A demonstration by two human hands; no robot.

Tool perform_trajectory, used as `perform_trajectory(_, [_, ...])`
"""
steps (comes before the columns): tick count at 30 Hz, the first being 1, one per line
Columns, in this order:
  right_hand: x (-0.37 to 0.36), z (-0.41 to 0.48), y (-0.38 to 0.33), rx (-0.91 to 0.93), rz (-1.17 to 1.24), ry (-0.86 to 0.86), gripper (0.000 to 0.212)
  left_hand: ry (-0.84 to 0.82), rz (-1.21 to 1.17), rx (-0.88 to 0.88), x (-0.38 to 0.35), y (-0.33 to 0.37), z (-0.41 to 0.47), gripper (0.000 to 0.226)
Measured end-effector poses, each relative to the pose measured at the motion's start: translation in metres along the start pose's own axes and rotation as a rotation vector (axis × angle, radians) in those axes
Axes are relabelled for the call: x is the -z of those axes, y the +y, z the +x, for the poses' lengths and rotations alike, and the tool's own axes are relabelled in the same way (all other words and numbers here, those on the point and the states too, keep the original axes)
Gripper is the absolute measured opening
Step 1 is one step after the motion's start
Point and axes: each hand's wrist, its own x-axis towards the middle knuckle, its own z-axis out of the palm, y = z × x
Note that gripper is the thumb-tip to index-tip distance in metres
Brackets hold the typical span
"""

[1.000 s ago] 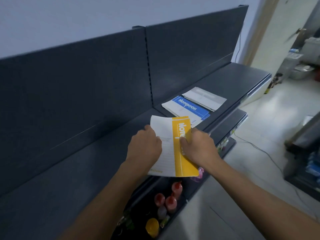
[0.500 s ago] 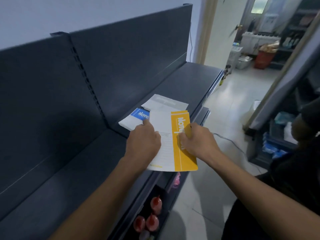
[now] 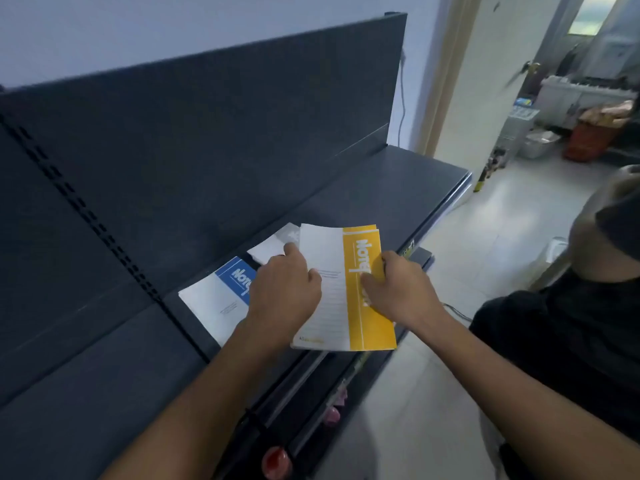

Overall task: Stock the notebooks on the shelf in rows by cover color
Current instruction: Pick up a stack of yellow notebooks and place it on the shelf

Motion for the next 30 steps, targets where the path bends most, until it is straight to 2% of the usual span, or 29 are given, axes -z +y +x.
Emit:
perform_trajectory(6, [0.018, 0.068, 0.028, 0.097, 0.025, -0.058, 0.023, 0.026, -0.019, 0.076, -0.02, 0.038, 0.048, 0.034])
perform_trajectory(11, [0.023, 0.128, 0.043, 0.146, 0.004, -0.091, 0.021, 0.056, -0.048, 0.11, -0.035, 0.06, 0.091, 0.02])
perform_trajectory(18, [0.019, 0.214, 0.055, 0.164, -0.006, -0.135, 0.022, 0.06, -0.103, 0.174, -0.066, 0.075, 0.157, 0.017])
perform_trajectory(30, [-0.011, 0.321, 0.058, 0.332, -0.065, -0.253, 0.023, 0.052, -0.096, 0.45, -0.097, 0.08, 0.212, 0.04])
